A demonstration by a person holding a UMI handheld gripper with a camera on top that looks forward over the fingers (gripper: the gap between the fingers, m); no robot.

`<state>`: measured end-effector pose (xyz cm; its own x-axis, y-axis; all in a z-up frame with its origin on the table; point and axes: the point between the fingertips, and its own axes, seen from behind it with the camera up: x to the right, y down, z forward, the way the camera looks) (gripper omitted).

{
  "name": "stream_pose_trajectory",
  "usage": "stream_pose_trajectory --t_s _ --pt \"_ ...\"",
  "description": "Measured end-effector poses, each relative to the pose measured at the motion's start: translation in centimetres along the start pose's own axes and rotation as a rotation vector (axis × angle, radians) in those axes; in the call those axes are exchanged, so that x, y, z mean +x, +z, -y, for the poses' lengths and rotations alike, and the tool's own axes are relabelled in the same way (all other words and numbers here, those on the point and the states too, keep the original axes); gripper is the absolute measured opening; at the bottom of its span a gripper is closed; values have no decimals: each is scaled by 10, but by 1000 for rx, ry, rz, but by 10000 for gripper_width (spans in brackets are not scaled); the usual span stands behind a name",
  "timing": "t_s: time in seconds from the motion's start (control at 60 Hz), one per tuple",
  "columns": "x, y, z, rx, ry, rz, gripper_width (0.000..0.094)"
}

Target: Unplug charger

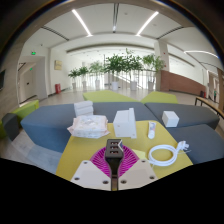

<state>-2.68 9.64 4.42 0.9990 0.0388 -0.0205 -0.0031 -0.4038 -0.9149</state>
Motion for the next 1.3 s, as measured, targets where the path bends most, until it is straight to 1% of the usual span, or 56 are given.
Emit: stream_pose_trajectory --t_s 0.033,0.083,0.133,0.167,0.233,0.267,0.283,0.333,0.383,0.417,0.467,0.55,0.583,0.617,0.667,0.717,0.85,0.883,0.933,1.017,1.033,1.05,1.083,1.1,1.117,1.133,1.183,1.217,1.267,1.3 --pt "0 -2 3 -15 4 1 58" --pt "7 -15 18 0 28 -11 58" --pt "10 -34 66 120 63 6 57" --pt "16 -51 94 178 53 -4 57" --pt "32 -80 135 252 -15 -50 58" --pt "42 -84 150 266 -37 -60 59" --pt "42 -92 148 263 -44 -62 59" --pt "58 -86 147 219 -63 -63 63" --pt "81 -82 128 170 -63 -89 70" --pt "93 -80 113 109 -59 -103 70" --pt "106 -69 75 -1 -31 -106 74" --pt "113 -55 9 -184 3 -66 93" --pt "120 -53 -10 -236 -18 -70 94" --pt "130 -46 -23 -262 -49 -98 102" --pt "142 -43 -31 -271 -79 -127 104" --pt "145 -38 -42 -284 -68 -125 115" --pt "145 -24 -75 -383 12 -110 149" --pt "146 -21 -75 -376 18 -107 164" --pt "145 -21 -77 -394 18 -100 186" --pt "143 -21 -76 -393 23 -76 221" --pt "143 -21 -76 -392 22 -68 240" --pt "141 -20 -76 -388 23 -55 285" --pt "133 -21 -76 -387 33 -19 501" --pt "129 -23 -77 -391 43 -1 584" --pt "128 -25 -77 -395 56 -2 589" --pt "131 -26 -76 -394 60 -14 615" --pt "137 -33 -76 -397 56 -32 753" --pt "141 -38 -76 -397 46 -45 863" --pt "147 -50 -77 -401 40 -56 831" --pt "147 -57 -78 -402 41 -58 837"
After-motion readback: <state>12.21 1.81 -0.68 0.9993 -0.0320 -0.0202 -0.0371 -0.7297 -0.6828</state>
